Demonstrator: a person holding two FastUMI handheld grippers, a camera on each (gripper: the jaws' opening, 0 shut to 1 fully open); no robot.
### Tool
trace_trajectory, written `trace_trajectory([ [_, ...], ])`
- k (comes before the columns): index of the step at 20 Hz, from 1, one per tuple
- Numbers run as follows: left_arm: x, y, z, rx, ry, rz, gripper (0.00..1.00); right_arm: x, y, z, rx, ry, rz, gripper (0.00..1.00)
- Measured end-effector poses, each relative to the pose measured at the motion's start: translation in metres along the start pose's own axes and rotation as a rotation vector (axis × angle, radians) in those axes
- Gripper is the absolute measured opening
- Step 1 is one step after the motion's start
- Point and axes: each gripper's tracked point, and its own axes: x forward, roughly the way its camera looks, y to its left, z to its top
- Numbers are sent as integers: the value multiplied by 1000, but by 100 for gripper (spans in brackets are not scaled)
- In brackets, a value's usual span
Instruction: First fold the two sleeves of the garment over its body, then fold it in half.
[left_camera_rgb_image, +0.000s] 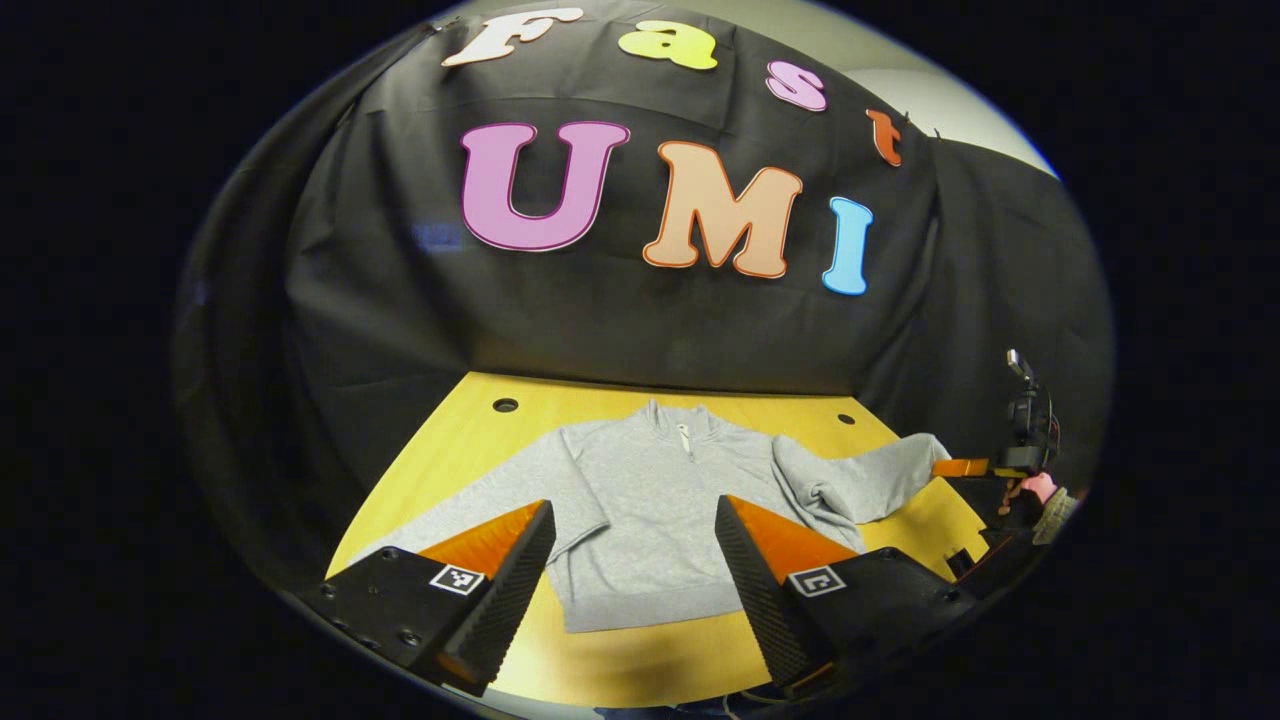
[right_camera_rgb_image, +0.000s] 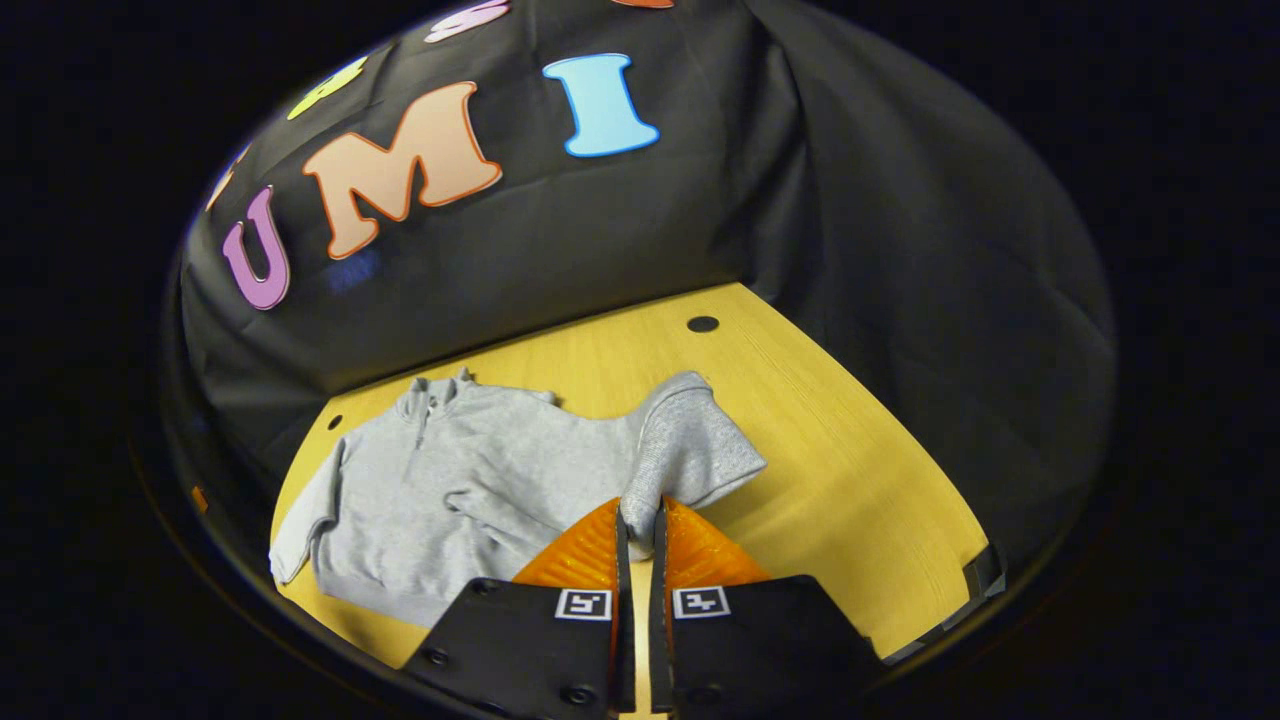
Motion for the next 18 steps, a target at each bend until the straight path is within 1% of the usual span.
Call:
trace_trajectory([
  [5,-2,30,-1,-12,3,-16,94,-10,79,23,-3,-69,79,8],
  [8,-5,48,-3,-18,0,-13,94,-12,135,36,1,-108,152,8],
  [12,-10,70,-4,-31,-3,4,94,-16,209,42,20,-116,284,8],
  [15,-13,88,-9,-42,7,27,94,-19,270,35,22,-118,423,8],
  [18,-14,102,-17,-68,13,54,94,-17,331,20,24,-74,551,8],
])
